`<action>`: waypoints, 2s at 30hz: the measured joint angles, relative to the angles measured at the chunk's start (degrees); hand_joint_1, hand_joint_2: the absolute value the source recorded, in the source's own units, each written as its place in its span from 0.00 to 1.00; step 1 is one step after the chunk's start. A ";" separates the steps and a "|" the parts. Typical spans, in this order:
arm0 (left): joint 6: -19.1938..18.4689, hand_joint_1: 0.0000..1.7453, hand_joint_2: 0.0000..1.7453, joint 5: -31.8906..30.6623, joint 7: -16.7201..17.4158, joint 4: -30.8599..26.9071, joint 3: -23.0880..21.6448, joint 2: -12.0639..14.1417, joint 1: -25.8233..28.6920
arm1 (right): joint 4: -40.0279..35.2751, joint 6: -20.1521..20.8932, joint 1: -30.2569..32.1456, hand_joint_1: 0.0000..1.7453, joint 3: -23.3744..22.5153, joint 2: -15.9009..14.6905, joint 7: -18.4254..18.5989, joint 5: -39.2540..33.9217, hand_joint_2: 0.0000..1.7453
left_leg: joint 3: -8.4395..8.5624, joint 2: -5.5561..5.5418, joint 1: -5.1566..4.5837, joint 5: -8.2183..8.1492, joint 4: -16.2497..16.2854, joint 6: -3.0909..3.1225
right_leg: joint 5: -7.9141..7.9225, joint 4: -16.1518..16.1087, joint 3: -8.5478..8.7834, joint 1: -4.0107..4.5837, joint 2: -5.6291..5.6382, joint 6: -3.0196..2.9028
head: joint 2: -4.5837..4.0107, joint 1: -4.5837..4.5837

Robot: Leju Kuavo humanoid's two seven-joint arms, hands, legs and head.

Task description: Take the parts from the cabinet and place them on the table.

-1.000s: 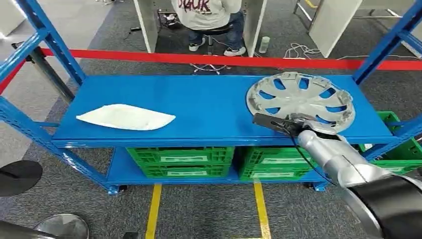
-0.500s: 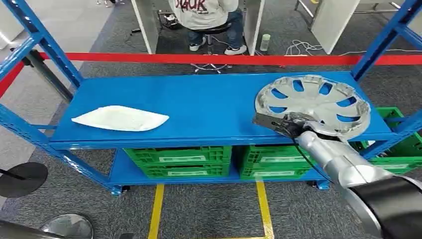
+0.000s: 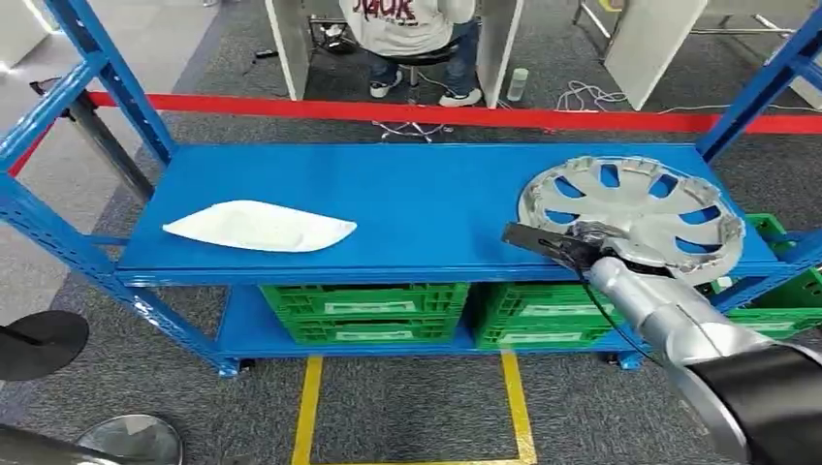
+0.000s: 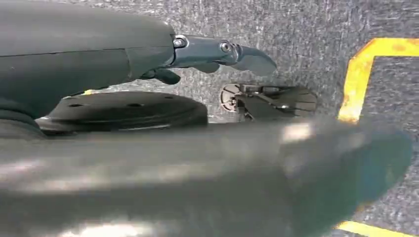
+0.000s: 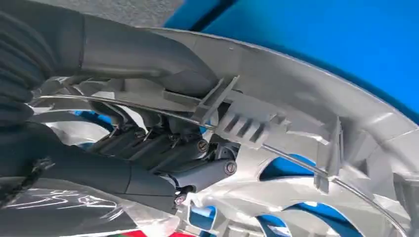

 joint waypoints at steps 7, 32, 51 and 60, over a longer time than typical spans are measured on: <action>-5.45 0.00 1.00 1.37 -1.07 0.00 0.24 0.24 0.26 | 0.24 1.13 -0.22 1.00 -0.13 0.00 -0.89 1.02 1.00 | 0.50 0.25 -0.36 -0.31 0.05 0.10 | 4.06 -1.33 0.62 0.06 0.04 -0.81 | 0.00 0.20; -8.46 0.00 1.00 0.11 1.07 -0.04 1.92 1.16 0.16 | 0.33 1.31 -0.91 1.00 -0.53 1.38 -2.54 2.05 1.00 | 0.54 0.15 -0.33 -1.00 0.38 0.15 | -2.21 7.17 -4.06 -0.04 -0.05 0.01 | 0.00 0.11; -7.17 0.00 1.00 -0.30 -1.53 -0.04 0.70 1.03 0.22 | -15.72 -18.01 7.13 1.00 -14.64 9.20 -21.49 -25.77 1.00 | -7.42 -0.07 -0.47 -7.04 16.63 -2.48 | 3.42 -5.03 2.64 0.36 0.36 -3.16 | 0.00 -0.24; -6.24 0.00 1.00 -0.92 -1.84 -0.04 0.79 0.35 0.81 | -37.59 -28.10 17.66 1.00 -15.45 10.95 -23.30 -33.01 1.00 | -0.85 -0.46 -0.57 0.44 -0.20 0.01 | 2.03 -4.45 2.08 0.77 0.17 -1.25 | 0.00 -0.09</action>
